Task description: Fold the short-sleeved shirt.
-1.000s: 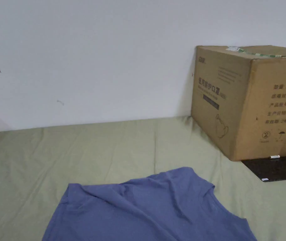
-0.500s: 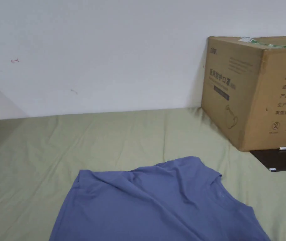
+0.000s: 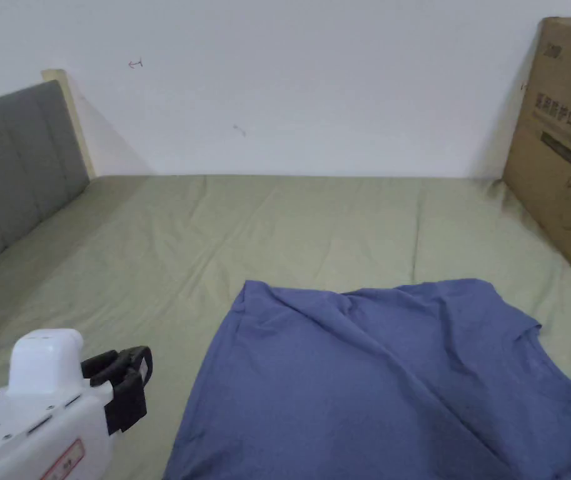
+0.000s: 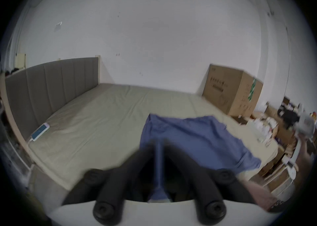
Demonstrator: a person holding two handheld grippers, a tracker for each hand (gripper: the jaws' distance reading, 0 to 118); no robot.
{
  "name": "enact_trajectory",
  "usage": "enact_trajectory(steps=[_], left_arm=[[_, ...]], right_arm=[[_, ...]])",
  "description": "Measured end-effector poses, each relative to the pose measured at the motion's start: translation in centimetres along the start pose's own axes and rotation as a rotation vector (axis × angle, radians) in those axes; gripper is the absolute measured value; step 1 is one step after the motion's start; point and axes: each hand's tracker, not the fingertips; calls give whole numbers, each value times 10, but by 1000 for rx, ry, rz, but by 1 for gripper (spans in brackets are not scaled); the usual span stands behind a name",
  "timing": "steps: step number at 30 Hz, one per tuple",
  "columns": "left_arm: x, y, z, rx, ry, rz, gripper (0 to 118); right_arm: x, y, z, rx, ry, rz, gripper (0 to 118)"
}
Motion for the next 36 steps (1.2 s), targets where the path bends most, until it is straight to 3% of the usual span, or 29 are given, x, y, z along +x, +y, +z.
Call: enact_trajectory(steps=[3,6,8,9,10,11,12,14,17,20,22,24,25,26,28,34,35,36], left_arm=[[-12,-12,-20,-175,-32,21,1],[-30,-33,-61,-494,-92,70,1],[-35,-54,-82,-561,-106,92,3],[-37,-66,-92,-585,-81,81,14],[-39,-75,-103,-608,-52,68,46],[-41,-83,-112,-619,-33,55,102],[-40,-91,-121,-641,-21,46,118],[-43,-108,-137,-615,30,45,111],[-42,-128,-167,-687,55,51,113],[-26,-133,-170,-716,82,-68,106],[-15,-129,-164,-711,99,-79,104],[-10,-119,-149,-668,88,-106,66],[-5,-119,-143,-644,57,-106,39],[-4,-120,-139,-636,17,-94,2],[7,-113,-122,-633,-58,5,2],[-8,-90,-86,-475,-55,123,2],[-12,-86,-81,-440,-20,75,2],[-18,-77,-81,-434,-29,85,2]], right_arm=[[4,-7,-8,-67,29,-12,5],[5,-19,-14,-127,1,19,5],[10,-27,-17,-190,4,-5,5],[11,-32,-18,-204,6,-18,5],[13,-35,-19,-219,5,-25,5],[14,-37,-20,-237,2,-26,5],[14,-40,-20,-251,-2,-24,6],[14,-42,-20,-270,-4,-22,5],[16,-44,-21,-292,-6,-14,5],[18,-44,-22,-298,-19,3,6],[22,-43,-22,-300,-32,9,5],[29,-44,-22,-301,-51,11,5],[35,-45,-22,-302,-63,9,5],[41,-46,-23,-306,-77,1,5],[56,-50,-26,-332,-118,-29,5],[105,-70,-41,-558,-213,-53,9],[110,-75,-44,-594,-228,-33,25],[116,-82,-48,-631,-231,-13,54]])
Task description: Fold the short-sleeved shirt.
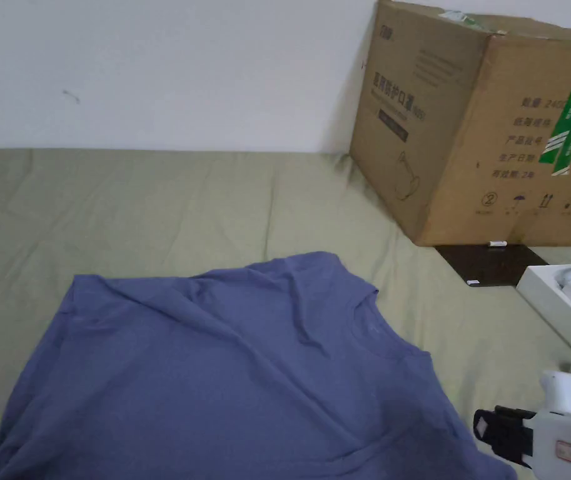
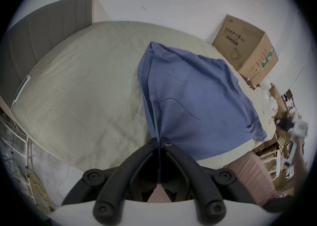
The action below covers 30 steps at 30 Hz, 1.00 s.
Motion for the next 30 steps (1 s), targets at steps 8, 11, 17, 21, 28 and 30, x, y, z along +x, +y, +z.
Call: enact_trajectory(steps=[8,11,17,21,28,30], left_arm=[[34,1,22,1,5,-2,2],[40,-5,22,-23,34,-8,2],[23,-8,3,-78,51,16,2],[13,-9,4,-69,30,58,2],[1,-9,21,-27,32,55,2],[-2,-14,27,-54,34,51,2]], right_arm=[[32,-20,-74,-218,-104,-74,117],[34,-25,-86,-310,-85,-48,98],[0,-40,-77,-288,-20,208,33],[-8,-38,-66,-260,-9,218,9],[16,-36,-17,-207,19,135,9],[15,-40,3,-214,18,135,9]])
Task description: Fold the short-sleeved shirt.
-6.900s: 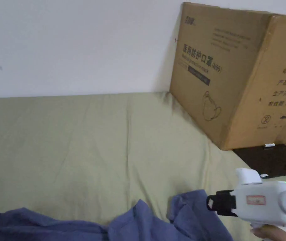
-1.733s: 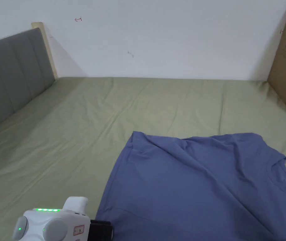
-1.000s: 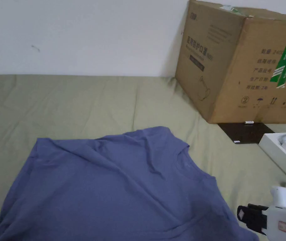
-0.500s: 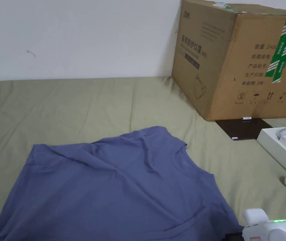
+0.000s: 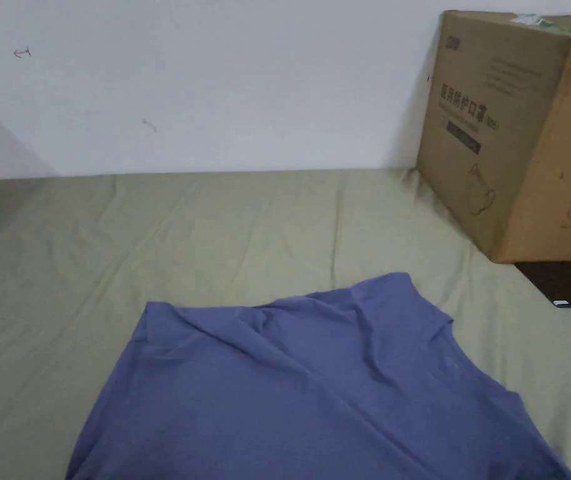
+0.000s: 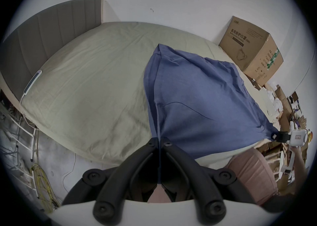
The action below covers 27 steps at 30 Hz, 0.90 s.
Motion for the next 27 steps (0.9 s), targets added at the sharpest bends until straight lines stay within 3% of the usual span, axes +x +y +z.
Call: enact_trajectory(steps=[6,13,17,21,24,25,27], left_arm=[[-1,-16,3,-145,10,-73,2],[-19,45,-17,-221,-92,98,2],[-14,95,-38,-211,-78,49,2],[-17,132,-84,-270,-96,154,2],[-18,147,-120,-296,-66,196,2],[-18,149,-128,-295,-62,205,4],[-17,149,-135,-273,-51,241,23]], right_arm=[[0,-15,15,-67,41,-20,9],[-3,53,19,-75,126,-58,9],[2,116,9,-57,209,-179,9],[0,171,-32,-77,182,-217,9],[-5,190,-72,-140,154,-292,9],[-7,192,-83,-155,145,-314,9],[-5,191,-101,-127,112,-372,15]])
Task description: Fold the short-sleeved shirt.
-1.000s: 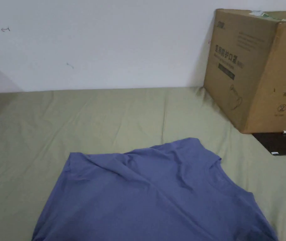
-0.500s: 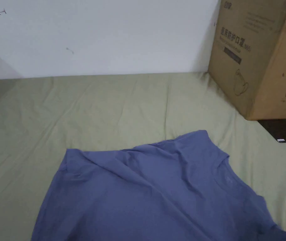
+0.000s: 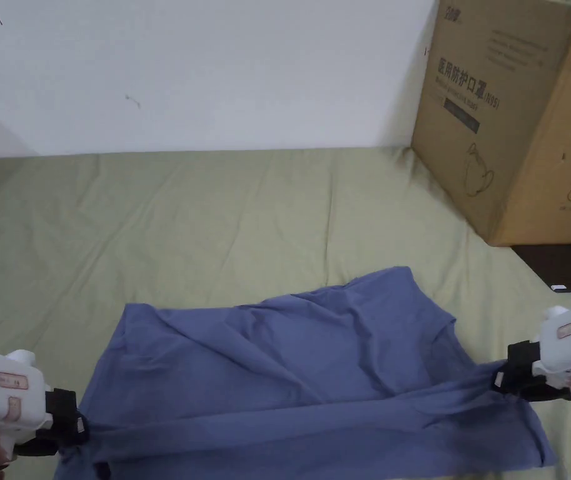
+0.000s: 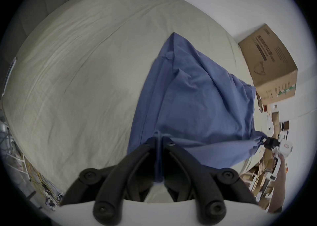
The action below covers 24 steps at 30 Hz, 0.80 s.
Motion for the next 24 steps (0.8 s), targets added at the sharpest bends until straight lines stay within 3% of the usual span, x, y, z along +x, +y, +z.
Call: enact_trajectory(steps=[1,2,3,4,12,13,14,15,16,17,18,19,20,21,24], left_arm=[[1,0,-1,24,3,-2,44],[1,0,2,62,-3,-8,81],[2,-3,4,88,-12,-18,103],[3,-5,7,103,-21,-29,117],[12,-49,61,356,-79,-186,115],[14,-62,70,407,-81,-206,112],[16,-75,79,451,-71,-217,97],[17,-91,87,514,-72,-238,71],[17,-111,97,599,-79,-253,37],[19,-129,107,694,-39,-254,15],[22,-146,115,751,9,-259,6],[20,-153,115,769,57,-272,6],[19,-164,120,782,103,-279,1],[17,-171,124,795,83,-273,1],[8,-167,125,695,10,-247,1]], right_arm=[[0,-2,-4,32,-8,-21,31],[-1,-5,-4,70,-10,-38,70],[-1,-9,-2,117,-11,-33,100],[1,-12,-2,148,-4,-23,116],[-8,-61,61,411,53,112,118],[-11,-74,72,439,79,134,117],[-13,-87,82,484,111,156,115],[-16,-102,92,538,153,187,107],[-18,-117,101,588,187,223,91],[-21,-132,110,633,215,267,73],[-28,-147,118,673,206,311,63],[-34,-161,124,721,166,346,63],[-37,-167,124,747,122,358,17],[-40,-174,126,753,107,364,5],[-47,-180,128,704,253,352,5]])
